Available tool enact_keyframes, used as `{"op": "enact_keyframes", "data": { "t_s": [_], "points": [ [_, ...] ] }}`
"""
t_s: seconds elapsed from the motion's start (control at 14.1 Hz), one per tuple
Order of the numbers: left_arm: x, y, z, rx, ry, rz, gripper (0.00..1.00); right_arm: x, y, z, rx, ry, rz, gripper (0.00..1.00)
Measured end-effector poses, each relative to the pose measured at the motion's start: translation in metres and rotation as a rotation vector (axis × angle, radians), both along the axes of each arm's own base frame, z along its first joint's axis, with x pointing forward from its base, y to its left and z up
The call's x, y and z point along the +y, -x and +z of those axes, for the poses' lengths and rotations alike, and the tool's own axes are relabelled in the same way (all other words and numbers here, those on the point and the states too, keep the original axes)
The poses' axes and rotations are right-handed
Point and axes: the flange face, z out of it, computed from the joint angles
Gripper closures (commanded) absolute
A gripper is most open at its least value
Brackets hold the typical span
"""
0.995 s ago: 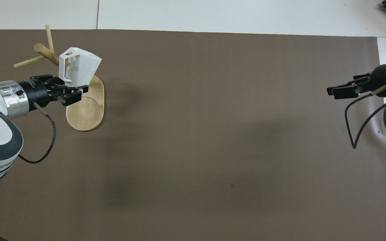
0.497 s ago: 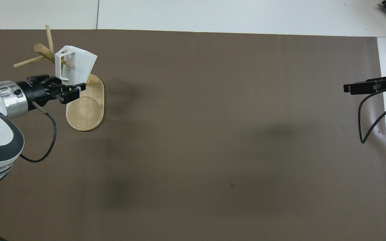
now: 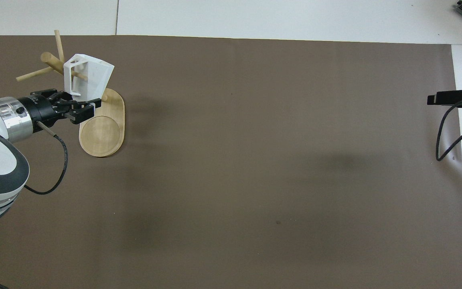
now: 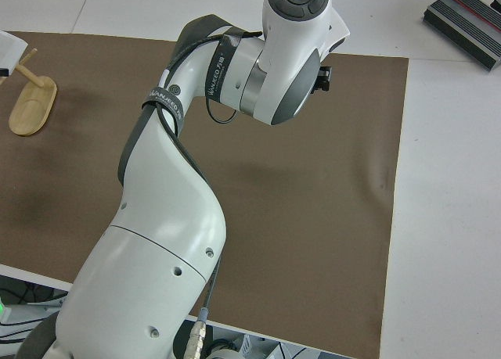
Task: Hang cup on rack
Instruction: 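Open the left gripper and pull it back from the cup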
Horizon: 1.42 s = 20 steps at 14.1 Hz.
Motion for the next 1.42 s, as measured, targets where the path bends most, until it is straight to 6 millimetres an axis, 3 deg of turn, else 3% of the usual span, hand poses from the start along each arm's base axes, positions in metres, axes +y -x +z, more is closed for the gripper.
{"op": "enact_keyframes", "data": {
  "t_s": [0.28,0.5,0.78,1.07,1.42],
  "points": [
    [0.007,-0.001,0.005,-0.008,0.002,0.014,0.00,-0.001,-0.001,0.009,-0.005,0.011,-0.026,0.00],
    [0.033,-0.002,0.013,0.007,-0.036,-0.004,0.00,-0.003,0.003,0.006,0.053,0.044,-0.061,0.00],
    [0.070,-0.004,0.044,0.031,-0.147,-0.084,0.00,-0.001,0.010,0.013,0.127,0.042,-0.091,0.00],
    [0.061,-0.008,0.072,-0.007,-0.312,-0.242,0.00,0.002,0.018,0.026,0.203,0.082,-0.067,0.00],
    [0.076,-0.009,0.105,-0.073,-0.546,-0.557,0.00,0.011,0.025,0.032,0.279,0.081,-0.042,0.00]
  ]
}}
